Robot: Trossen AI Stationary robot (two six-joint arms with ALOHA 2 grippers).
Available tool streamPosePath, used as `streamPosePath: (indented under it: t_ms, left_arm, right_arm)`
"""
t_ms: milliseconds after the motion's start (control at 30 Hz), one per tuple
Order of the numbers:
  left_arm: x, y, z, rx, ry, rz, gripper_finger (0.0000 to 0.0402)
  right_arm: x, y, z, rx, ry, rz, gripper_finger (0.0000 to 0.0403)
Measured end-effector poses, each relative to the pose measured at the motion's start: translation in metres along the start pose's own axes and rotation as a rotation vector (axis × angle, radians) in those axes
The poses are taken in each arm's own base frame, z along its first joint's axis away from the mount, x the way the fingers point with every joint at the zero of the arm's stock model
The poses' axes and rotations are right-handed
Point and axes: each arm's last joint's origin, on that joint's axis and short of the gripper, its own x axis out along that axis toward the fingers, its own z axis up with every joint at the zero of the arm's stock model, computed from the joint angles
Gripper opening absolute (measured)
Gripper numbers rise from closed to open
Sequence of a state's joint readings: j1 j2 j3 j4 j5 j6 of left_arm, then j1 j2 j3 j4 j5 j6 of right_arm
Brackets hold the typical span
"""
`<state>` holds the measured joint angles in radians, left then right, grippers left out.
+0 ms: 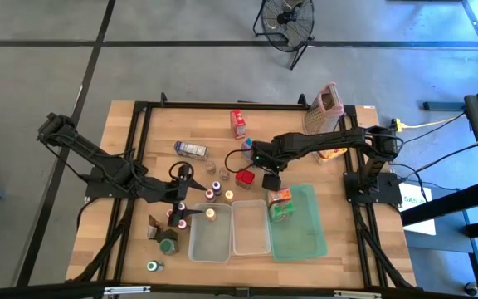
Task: Pick & Place Kitchen Items
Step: Put the white seasoning bottle into the white bin
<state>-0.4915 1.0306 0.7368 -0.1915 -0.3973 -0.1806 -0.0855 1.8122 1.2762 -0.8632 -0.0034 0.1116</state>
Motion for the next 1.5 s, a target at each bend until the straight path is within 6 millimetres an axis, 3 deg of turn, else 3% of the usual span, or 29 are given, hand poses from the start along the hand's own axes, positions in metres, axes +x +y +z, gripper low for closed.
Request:
streamPosePath:
  t_ms: [367,633,833,1033,1267,1500]
  left_arm:
    - [0.0,0.0,0.0,0.0,0.0,0.0,0.0322]
    - [0.0,0.0,0.0,0.0,0.0,0.0,0.0322]
    - [0.0,0.0,0.0,-0.003,0.0,0.001,0.0322]
    - [0.0,0.0,0.0,-0.016,0.001,-0.007,0.0322]
    - [0.0,0.0,0.0,-0.034,0.002,-0.009,0.0322]
    - [0.0,0.0,0.0,-0.043,0.002,-0.011,0.0322]
  right_arm:
    - [0.0,0.0,0.001,0.0,-0.006,-0.003,0.0204]
    - [-0.001,0.0,0.001,0.001,0.004,-0.003,0.0204]
    - [-0.015,0.0,0.004,-0.001,0.026,-0.052,0.0204]
    - [-0.039,0.004,0.005,-0.022,-0.003,-0.066,0.0205]
    - [-0.083,0.011,-0.002,-0.029,-0.004,-0.076,0.0205]
    - [-0.139,0.045,-0.01,-0.166,-0.109,-0.094,0.0206]
